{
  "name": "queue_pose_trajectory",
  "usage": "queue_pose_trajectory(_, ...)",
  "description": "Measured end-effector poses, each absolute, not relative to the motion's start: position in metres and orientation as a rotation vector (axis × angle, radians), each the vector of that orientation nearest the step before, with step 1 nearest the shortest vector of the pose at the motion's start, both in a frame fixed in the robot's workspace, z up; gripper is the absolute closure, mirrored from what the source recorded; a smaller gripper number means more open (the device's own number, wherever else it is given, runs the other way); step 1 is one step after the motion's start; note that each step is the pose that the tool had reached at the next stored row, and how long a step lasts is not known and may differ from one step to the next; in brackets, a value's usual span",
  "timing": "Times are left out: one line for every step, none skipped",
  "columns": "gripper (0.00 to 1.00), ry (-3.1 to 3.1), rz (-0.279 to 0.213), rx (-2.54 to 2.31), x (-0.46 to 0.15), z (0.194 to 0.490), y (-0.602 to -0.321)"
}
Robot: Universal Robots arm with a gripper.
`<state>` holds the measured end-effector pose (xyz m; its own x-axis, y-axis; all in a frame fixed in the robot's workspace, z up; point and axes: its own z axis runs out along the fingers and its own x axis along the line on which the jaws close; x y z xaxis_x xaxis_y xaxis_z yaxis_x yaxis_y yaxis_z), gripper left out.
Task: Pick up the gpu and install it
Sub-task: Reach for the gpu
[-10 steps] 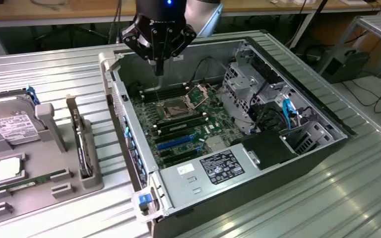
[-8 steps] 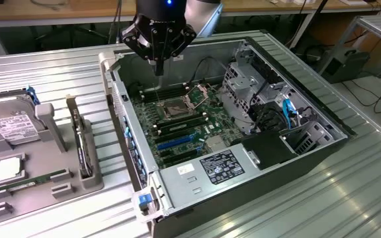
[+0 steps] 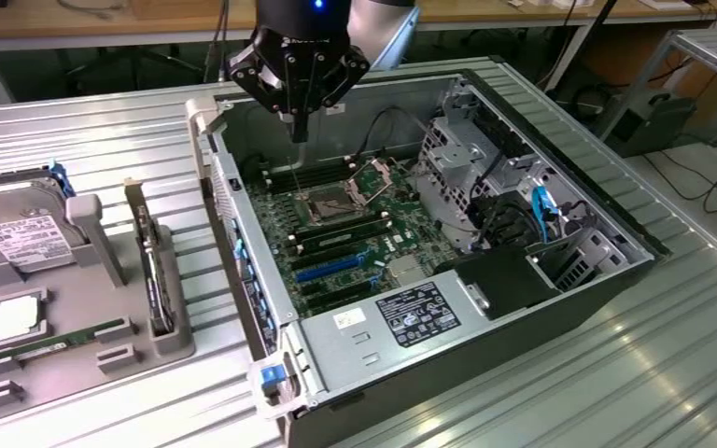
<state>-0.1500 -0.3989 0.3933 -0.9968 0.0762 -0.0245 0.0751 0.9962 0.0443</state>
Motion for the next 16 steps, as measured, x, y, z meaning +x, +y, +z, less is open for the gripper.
queue_pose_trajectory(0.89, 3.113, 0.068, 0.118, -0.15, 0.393, -0.399)
queue_pose_trajectory(0.89, 3.113, 0.068, 0.118, -0.151, 0.393, -0.399)
queue_pose_trajectory(0.89, 3.113, 0.067, 0.118, -0.153, 0.393, -0.399)
queue_pose_trajectory(0.89, 3.113, 0.067, 0.118, -0.156, 0.393, -0.4)
queue_pose_trajectory(0.89, 3.112, 0.067, 0.118, -0.16, 0.393, -0.4)
queue_pose_trajectory(0.89, 3.112, 0.068, 0.118, -0.164, 0.393, -0.401)
queue_pose_trajectory(0.89, 3.112, 0.067, 0.118, -0.169, 0.393, -0.402)
queue_pose_trajectory(0.89, 3.112, 0.067, 0.118, -0.174, 0.393, -0.402)
queue_pose_trajectory(0.89, 3.113, 0.067, 0.118, -0.178, 0.393, -0.403)
queue_pose_trajectory(0.89, 3.112, 0.068, 0.118, -0.183, 0.393, -0.404)
queue_pose_trajectory(0.89, 3.112, 0.068, 0.118, -0.189, 0.393, -0.405)
queue_pose_trajectory(0.89, 3.113, 0.067, 0.118, -0.199, 0.393, -0.407)
queue_pose_trajectory(0.89, 3.112, 0.068, 0.118, -0.205, 0.393, -0.408)
queue_pose_trajectory(0.89, 3.112, 0.068, 0.118, -0.209, 0.393, -0.409)
queue_pose_trajectory(0.89, 3.113, 0.067, 0.118, -0.214, 0.393, -0.41)
queue_pose_trajectory(0.89, 3.113, 0.067, 0.118, -0.218, 0.392, -0.411)
